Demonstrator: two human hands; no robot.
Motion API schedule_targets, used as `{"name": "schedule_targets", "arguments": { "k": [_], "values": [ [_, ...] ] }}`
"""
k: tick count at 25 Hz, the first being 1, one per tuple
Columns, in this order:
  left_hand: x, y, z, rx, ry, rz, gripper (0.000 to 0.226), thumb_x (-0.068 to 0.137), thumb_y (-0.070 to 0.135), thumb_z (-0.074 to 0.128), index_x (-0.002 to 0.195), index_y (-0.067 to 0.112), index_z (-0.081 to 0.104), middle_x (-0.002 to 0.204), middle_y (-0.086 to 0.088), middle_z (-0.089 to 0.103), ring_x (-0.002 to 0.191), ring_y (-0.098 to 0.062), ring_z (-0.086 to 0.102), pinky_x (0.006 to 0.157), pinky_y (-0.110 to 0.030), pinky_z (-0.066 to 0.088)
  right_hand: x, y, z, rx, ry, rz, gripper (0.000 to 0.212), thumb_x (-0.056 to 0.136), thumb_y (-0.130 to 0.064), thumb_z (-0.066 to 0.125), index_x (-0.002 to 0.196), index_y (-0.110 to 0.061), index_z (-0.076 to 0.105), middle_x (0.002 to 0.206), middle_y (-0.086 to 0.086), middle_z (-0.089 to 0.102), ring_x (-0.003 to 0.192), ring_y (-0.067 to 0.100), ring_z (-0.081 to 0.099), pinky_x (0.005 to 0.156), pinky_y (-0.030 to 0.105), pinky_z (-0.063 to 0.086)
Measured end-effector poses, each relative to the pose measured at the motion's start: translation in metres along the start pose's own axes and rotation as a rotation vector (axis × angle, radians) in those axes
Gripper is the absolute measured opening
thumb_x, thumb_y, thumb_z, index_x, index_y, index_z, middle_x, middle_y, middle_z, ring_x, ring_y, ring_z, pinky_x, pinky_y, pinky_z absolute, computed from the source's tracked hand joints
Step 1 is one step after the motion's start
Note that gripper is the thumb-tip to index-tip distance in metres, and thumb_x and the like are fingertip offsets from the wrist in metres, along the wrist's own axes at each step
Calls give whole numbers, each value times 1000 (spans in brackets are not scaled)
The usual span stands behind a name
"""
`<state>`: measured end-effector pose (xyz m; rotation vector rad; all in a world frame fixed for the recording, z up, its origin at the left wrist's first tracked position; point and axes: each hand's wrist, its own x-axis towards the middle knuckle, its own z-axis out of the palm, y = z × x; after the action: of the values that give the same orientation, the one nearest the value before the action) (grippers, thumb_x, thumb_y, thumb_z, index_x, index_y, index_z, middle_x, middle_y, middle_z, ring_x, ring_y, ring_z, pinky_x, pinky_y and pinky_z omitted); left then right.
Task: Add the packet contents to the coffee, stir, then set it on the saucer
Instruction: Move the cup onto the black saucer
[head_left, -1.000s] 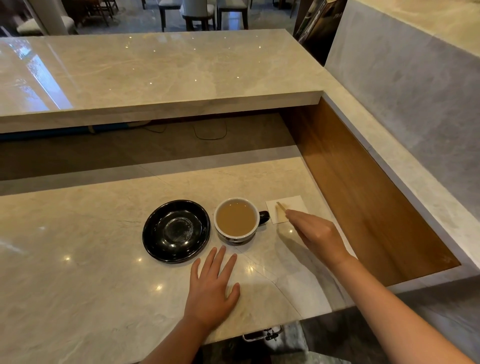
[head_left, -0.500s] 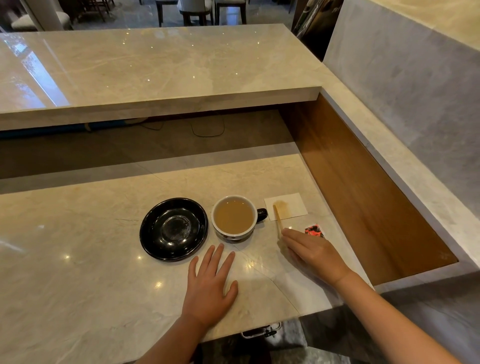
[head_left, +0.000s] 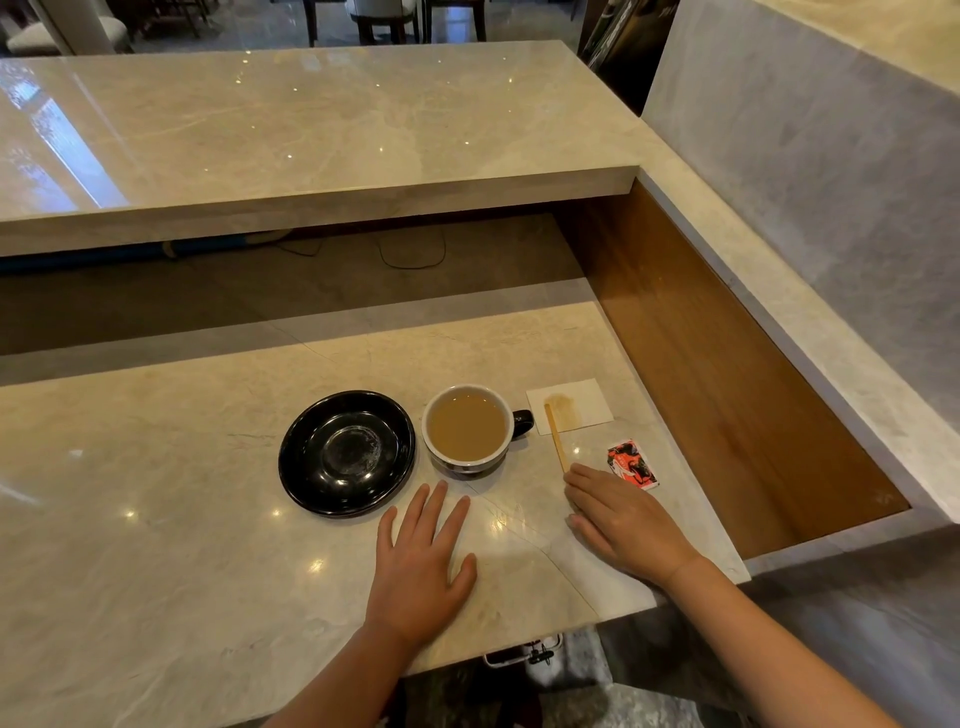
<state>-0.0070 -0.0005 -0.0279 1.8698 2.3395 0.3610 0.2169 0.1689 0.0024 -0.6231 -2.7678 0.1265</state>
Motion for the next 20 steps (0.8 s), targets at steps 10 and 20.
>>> {"name": "schedule_targets", "arguments": {
  "k": [10, 20],
  "values": [
    [-1, 2, -2, -30, 16, -3, 59, 85, 49, 41, 140, 25, 41, 148, -8, 36, 137, -23, 23, 106, -49, 14, 69, -47, -42, 28, 242, 38, 31, 83, -30, 58, 107, -12, 64, 106, 7, 70, 99, 22, 62, 82, 34, 47],
    [-1, 3, -5, -22, 10, -12, 59, 83, 49, 45, 137, 26, 46, 146, -7, 39, 135, -23, 26, 105, -48, 14, 162, -78, -47, 33, -492, 261, 96, 72, -54, 66, 144, -33, 6, 158, 10, 0, 144, 32, 2, 111, 56, 19]
  ]
}}
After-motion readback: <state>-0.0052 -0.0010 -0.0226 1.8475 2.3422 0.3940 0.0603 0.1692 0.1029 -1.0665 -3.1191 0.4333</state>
